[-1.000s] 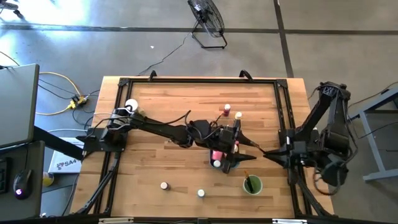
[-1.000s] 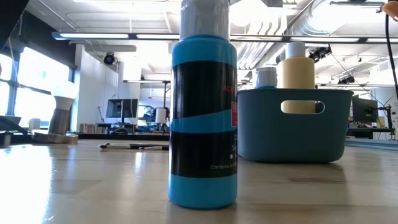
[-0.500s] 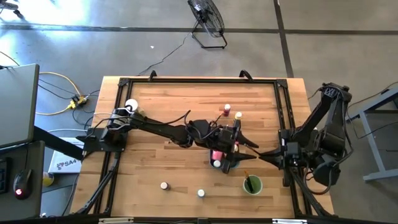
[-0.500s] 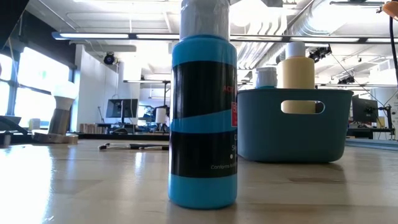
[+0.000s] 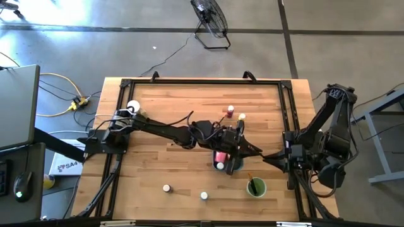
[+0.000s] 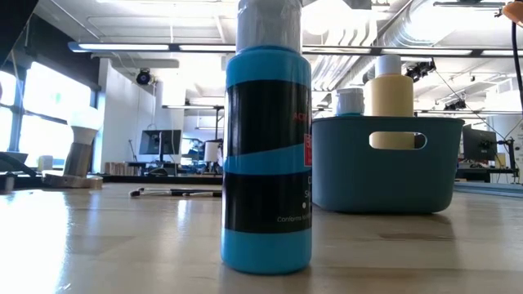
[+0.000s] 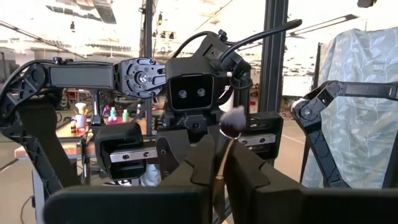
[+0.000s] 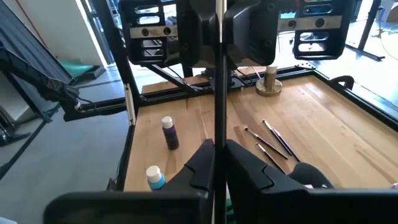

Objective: Pick & Place Paint Supplies
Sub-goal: Put the black and silver paint brush into the green cup

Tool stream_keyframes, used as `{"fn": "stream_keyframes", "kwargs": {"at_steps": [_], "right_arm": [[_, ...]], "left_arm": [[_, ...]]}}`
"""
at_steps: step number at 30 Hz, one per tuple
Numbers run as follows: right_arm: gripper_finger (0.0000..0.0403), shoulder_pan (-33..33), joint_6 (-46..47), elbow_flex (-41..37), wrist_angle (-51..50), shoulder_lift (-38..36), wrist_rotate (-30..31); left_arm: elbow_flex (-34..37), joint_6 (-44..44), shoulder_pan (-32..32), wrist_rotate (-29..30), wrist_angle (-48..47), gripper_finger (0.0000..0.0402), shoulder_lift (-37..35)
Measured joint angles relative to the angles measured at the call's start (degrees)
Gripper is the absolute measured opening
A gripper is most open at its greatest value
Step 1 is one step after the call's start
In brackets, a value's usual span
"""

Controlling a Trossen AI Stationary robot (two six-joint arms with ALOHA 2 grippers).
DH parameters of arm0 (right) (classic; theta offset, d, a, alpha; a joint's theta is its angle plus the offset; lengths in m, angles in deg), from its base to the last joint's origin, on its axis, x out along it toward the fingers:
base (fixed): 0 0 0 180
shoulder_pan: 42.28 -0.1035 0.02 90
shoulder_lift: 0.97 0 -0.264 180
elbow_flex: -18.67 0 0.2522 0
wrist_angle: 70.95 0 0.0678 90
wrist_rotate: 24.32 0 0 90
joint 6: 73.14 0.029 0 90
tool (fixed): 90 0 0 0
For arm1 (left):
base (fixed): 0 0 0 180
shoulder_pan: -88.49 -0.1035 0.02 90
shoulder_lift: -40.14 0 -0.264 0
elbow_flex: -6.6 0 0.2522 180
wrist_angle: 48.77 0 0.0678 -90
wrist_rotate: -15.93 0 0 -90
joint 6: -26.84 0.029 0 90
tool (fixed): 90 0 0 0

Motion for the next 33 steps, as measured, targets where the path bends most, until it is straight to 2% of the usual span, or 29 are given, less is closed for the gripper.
{"fn": "stream_keyframes", "kwargs": {"at_steps": [5, 8, 13, 17, 20, 29, 33], "right_arm": [[0.0016, 0.0, 0.0, 0.0, -0.07, 0.0, -0.74], [0.0012, 0.0, -0.02, 0.0, -0.04, -0.06, -1.0], [0.0071, 0.02, -0.44, -0.02, 0.59, -1.88, -4.21], [0.0118, 1.97, -0.44, -0.02, 2.58, -4.82, -10.46], [0.0134, 5.59, -1.95, -0.02, 2.42, -6.38, -16.0], [0.0119, 20.03, -7.07, -0.02, 2.38, -7.19, -39.89], [0.0112, 24.79, -7.75, -0.02, 2.45, -7.26, -47.77]], "left_arm": [[0.0, -1.18, 0.02, 0.49, -0.24, 0.002, 0.0], [0.0, -1.33, 0.04, 0.55, -0.41, 0.0011, 0.0], [0.0, -2.03, 0.02, 0.53, -1.78, 0.0011, -0.07], [0.02, -3.57, 0.04, 0.49, -3.45, 0.0011, -0.07], [0.02, -4.21, 0.04, 0.5, -3.87, 0.0011, -0.07], [0.04, -5.17, 0.0, 0.62, -6.75, 0.0011, -0.11], [0.04, -5.22, -0.02, 0.78, -7.46, 0.0011, -0.11]]}}
